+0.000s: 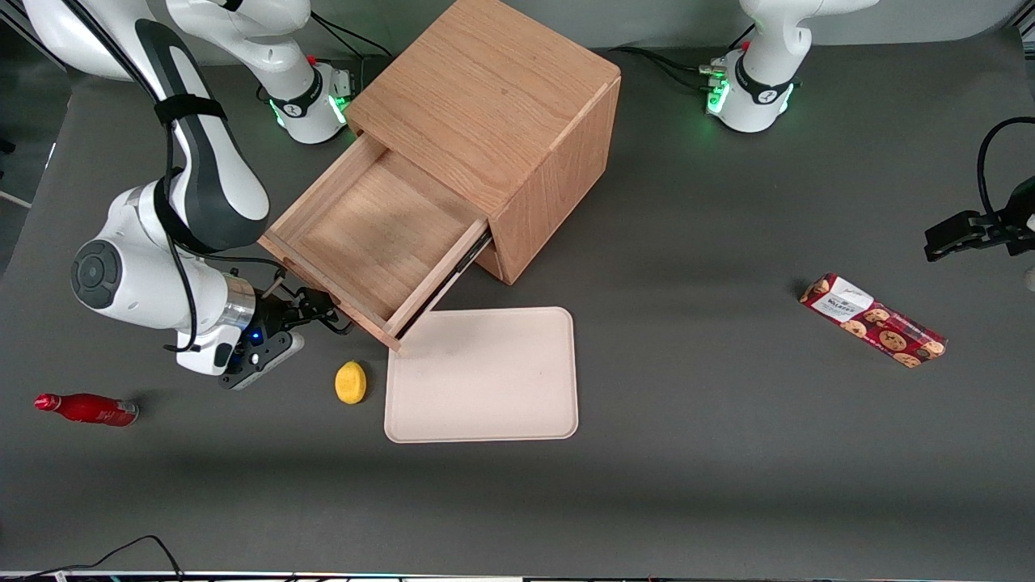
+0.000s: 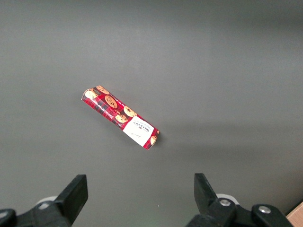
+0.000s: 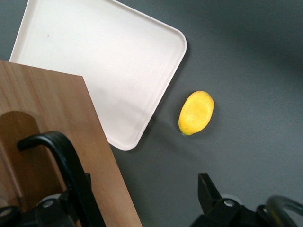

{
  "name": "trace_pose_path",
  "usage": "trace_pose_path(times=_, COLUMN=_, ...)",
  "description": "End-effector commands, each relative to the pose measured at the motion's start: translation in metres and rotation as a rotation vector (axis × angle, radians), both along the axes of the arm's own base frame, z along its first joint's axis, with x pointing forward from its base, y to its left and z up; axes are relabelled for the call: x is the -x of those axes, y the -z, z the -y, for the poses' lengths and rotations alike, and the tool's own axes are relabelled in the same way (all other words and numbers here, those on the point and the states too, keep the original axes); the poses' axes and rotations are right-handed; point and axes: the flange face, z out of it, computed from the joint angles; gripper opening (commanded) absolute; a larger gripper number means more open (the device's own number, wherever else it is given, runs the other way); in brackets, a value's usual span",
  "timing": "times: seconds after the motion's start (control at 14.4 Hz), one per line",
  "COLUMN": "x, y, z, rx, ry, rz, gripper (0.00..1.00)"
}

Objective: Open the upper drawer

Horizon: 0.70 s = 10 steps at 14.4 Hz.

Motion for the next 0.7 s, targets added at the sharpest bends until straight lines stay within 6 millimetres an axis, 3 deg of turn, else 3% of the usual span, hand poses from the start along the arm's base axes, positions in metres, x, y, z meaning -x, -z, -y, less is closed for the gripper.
trace_pose_path(times=0.0, x=-0.006, y=-0.033, z=0.002, rx=0.005, ry=-0.011, rz=0.032, gripper=1.0)
trace_pose_path(times=0.63, x=0.0, y=-0.071, z=0.006, rx=0.036, ry=-0.041, rz=-0.003, gripper=1.0)
